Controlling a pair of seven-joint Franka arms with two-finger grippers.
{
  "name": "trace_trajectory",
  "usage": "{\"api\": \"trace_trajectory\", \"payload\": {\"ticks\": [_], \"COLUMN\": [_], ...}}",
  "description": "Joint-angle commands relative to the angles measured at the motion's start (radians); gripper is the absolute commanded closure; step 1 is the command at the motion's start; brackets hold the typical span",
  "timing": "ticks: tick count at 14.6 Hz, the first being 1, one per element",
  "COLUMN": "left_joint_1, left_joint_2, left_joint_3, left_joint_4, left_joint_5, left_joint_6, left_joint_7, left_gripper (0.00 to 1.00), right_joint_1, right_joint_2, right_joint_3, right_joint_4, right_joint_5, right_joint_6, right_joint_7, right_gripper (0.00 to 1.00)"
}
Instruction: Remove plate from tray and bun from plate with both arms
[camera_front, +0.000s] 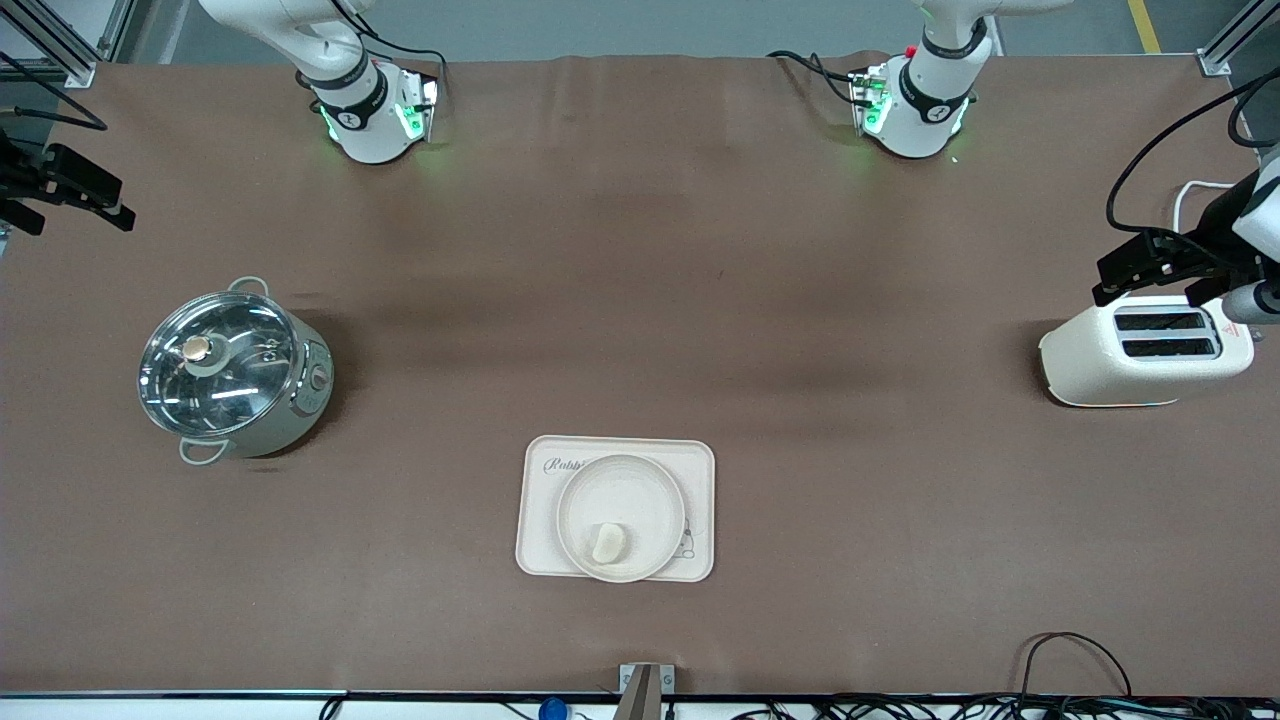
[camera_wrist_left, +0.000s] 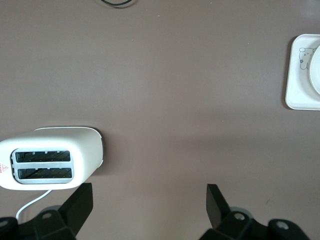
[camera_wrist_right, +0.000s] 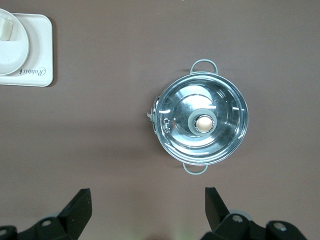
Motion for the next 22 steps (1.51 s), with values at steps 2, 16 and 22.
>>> {"api": "trace_trajectory", "payload": {"ticks": [2,16,22], "left_joint_1": [0.008,0.005,0.005], "left_joint_2": [-0.002,0.004,0.007], "left_joint_3": [-0.006,-0.018,-0.017], "left_joint_4": [0.016,0.044,0.041], "left_joint_5": [0.023,0.069,0.069], "left_joint_6": [-0.019,-0.018,-0.018], "left_joint_7": [0.005,0.058,0.074], "left_gripper": [0.0,0.0,0.0], "right_joint_1": [-0.007,0.18,0.303], "right_joint_2": [0.031,0.62,0.805], "right_joint_3": [0.017,0.02,0.022], "right_joint_4": [-0.011,0.231,0.24], "right_joint_5": [0.012,0.456,0.47], "right_joint_6": [0.041,0.497,0.829], "right_joint_7": [-0.002,0.226,0.323], "right_gripper": [0.0,0.04,0.19]}}
